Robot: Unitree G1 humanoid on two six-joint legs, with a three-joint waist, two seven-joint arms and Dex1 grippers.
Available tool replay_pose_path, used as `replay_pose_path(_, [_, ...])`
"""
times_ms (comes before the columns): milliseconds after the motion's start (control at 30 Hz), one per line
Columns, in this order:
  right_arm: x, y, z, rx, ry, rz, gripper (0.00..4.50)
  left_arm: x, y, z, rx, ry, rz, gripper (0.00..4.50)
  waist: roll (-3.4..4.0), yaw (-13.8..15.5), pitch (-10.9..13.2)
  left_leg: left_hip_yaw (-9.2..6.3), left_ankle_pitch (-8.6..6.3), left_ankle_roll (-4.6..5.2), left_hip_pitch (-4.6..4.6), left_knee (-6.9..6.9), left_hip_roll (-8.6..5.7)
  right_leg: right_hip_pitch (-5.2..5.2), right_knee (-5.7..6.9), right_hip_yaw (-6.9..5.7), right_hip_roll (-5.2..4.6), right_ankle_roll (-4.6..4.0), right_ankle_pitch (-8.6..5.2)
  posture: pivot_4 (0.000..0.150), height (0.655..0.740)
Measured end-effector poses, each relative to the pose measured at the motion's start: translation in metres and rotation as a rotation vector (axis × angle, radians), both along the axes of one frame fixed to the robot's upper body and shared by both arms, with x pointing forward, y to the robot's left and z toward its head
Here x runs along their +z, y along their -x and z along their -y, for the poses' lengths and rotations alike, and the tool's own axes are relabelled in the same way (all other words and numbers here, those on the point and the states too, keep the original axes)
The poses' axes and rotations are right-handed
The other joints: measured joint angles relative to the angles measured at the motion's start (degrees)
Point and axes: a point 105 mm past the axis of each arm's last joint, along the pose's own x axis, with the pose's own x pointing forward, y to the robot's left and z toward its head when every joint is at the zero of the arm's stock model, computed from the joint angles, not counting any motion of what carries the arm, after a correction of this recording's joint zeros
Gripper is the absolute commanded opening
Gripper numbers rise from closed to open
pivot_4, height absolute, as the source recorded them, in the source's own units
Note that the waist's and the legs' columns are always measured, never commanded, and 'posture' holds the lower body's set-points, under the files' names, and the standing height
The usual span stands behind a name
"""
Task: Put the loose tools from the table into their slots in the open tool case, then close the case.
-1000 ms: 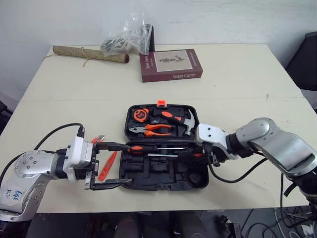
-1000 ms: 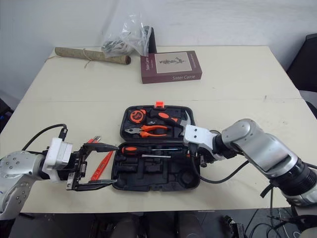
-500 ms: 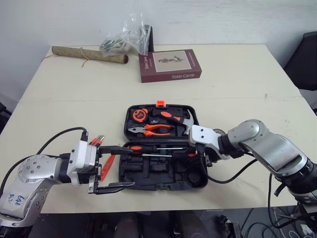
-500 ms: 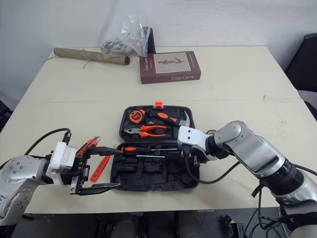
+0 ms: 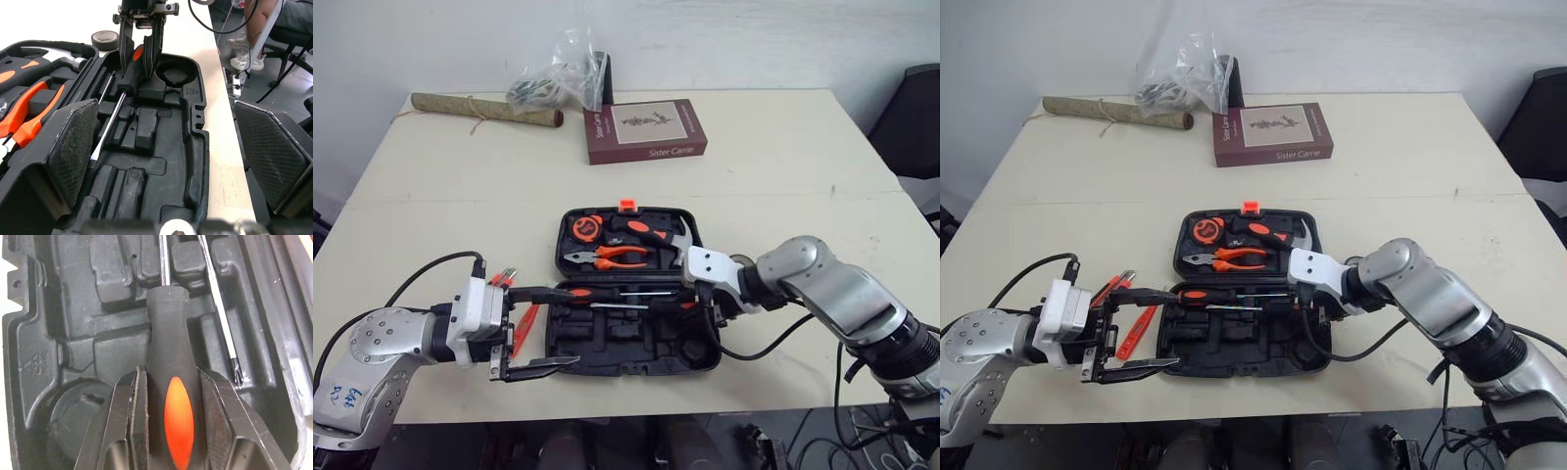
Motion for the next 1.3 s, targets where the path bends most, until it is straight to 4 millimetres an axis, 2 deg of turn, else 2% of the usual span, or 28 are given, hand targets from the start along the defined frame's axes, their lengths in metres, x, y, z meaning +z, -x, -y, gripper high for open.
replay_pose_path(400, [0.0, -0.003, 0.0, 0.045, 0.019, -0.003, 1.03, -0.001, 0.003, 0.002, 0.009, -0.001, 0.008, 4.5, -0.04, 0.11, -0.02, 0.0, 0.0, 0.0, 0.03, 0.0, 0.0, 0.02, 0.0, 0.0, -0.01, -0.01, -0.01, 0.15, 0.74])
replay_pose_path(467, [0.0, -0.003, -0.001, 0.046, 0.023, 0.0, 2.06, -0.002, 0.003, 0.002, 0.014, 0.0, 0.003, 4.5, -0.04, 0.04, -0.02, 0.0, 0.0, 0.0, 0.04, 0.0, 0.0, 0.02, 0.01, 0.0, -0.01, -0.01, -0.01, 0.15, 0.74])
replay_pose_path(567, [0.002, -0.007, 0.001, 0.035, 0.036, 0.023, 3.23, -0.002, 0.004, 0.003, 0.017, 0.0, 0.004, 4.5, -0.04, 0.2, -0.03, 0.0, 0.0, 0.0, 0.03, 0.0, 0.0, 0.02, 0.01, 0.0, -0.02, -0.02, -0.01, 0.15, 0.74])
replay_pose_path(633, [0.0, -0.002, -0.001, 0.055, 0.026, -0.008, 4.33, -0.003, 0.004, 0.002, 0.022, 0.001, 0.0, 4.5, -0.05, 0.3, -0.03, -0.01, -0.01, 0.0, 0.0, 0.0, 0.0, 0.02, -0.02, -0.01, -0.02, -0.02, -0.01, 0.15, 0.74])
replay_pose_path(667, [-0.001, -0.001, -0.002, 0.062, 0.021, -0.017, 4.44, -0.003, 0.004, 0.002, 0.024, 0.001, -0.001, 4.5, -0.05, 0.28, -0.03, 0.0, -0.01, 0.0, 0.0, 0.02, -0.01, 0.02, -0.01, -0.01, -0.03, -0.02, -0.01, 0.15, 0.74])
replay_pose_path(933, [0.005, 0.006, 0.005, 0.068, 0.006, -0.099, 4.44, -0.002, 0.004, -0.001, 0.037, 0.0, 0.006, 4.5, 0.03, 0.37, 0.03, -0.01, -0.02, 0.01, -0.1, 0.0, -0.01, -0.07, -0.04, -0.02, -0.03, -0.04, -0.01, 0.15, 0.74])
replay_pose_path(1133, [0.031, 0.003, 0.021, 0.094, -0.064, -0.06, 4.44, -0.002, 0.004, -0.001, 0.038, 0.0, 0.009, 4.5, 0.06, 0.41, 0.06, -0.01, -0.03, 0.03, -0.1, 0.02, -0.02, -0.06, -0.03, -0.03, -0.03, -0.04, -0.01, 0.15, 0.74])
replay_pose_path(1233, [0.036, 0.003, 0.02, 0.122, -0.242, -0.035, 3.62, 0.0, 0.003, -0.002, 0.043, -0.001, 0.019, 4.5, 0.05, 0.37, 0.05, 0.01, -0.03, 0.02, -0.1, 0.01, -0.01, -0.05, -0.04, -0.01, 0.01, -0.04, -0.01, 0.15, 0.74])
replay_pose_path(1300, [0.034, 0.007, 0.015, 0.141, -0.343, -0.059, 2.72, 0.001, 0.001, -0.002, 0.046, 0.001, 0.028, 4.5, 0.05, 0.38, 0.06, 0.01, -0.02, 0.02, -0.1, 0.02, 0.0, -0.05, -0.04, -0.01, 0.02, -0.04, -0.01, 0.15, 0.74])
